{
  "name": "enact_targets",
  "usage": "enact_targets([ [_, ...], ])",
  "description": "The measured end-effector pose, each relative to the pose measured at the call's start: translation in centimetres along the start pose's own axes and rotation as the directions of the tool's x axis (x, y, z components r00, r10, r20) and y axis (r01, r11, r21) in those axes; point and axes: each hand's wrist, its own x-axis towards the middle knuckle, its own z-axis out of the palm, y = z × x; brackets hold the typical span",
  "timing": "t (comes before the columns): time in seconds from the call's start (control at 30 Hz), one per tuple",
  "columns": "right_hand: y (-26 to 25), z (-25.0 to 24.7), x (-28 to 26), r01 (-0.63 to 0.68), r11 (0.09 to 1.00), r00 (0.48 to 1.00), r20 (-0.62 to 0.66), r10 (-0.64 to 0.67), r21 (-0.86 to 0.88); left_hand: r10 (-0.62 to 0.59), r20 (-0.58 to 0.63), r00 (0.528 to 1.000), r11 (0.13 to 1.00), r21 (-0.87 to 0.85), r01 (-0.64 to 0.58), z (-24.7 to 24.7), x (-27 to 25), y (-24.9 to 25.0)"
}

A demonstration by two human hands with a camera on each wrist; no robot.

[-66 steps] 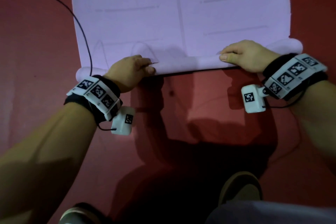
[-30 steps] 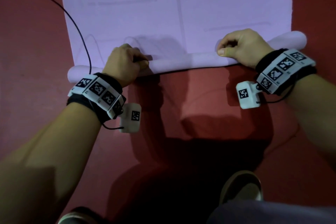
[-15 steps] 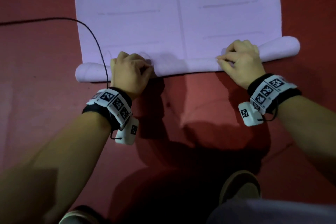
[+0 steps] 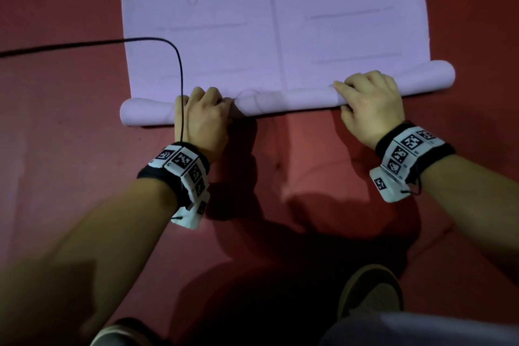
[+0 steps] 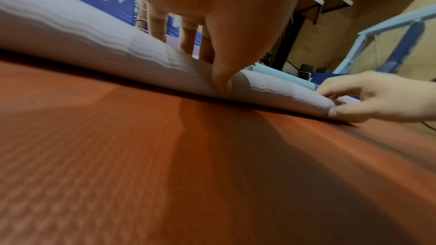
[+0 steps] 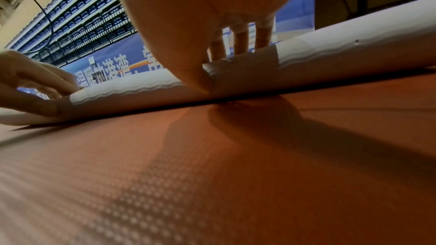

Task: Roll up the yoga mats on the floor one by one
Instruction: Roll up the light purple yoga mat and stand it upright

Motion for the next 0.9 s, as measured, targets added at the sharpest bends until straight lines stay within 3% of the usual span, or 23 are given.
enact_targets([
  [0.3, 0.2, 0.3, 1.5, -0.032, 0.998, 0.999, 0.005, 0.032, 0.053, 0.005, 0.033, 0.999, 0.999, -0.036, -0.004, 0.1, 1.5, -0.3],
  [0.6, -0.6, 0.4, 2.4, -0.060, 0.998, 0.997, 0.040, 0.061, -0.019, -0.057, 0.169, 0.984, 0.994, -0.079, 0.071, -0.4, 3.4, -0.3],
  [0.9, -0.2, 0.3, 4.7, -0.064, 0.996, 0.958, 0.276, 0.081, -0.068, -0.087, 0.019, 0.996, 0.976, -0.198, 0.090, 0.2, 3.9, -0.7],
])
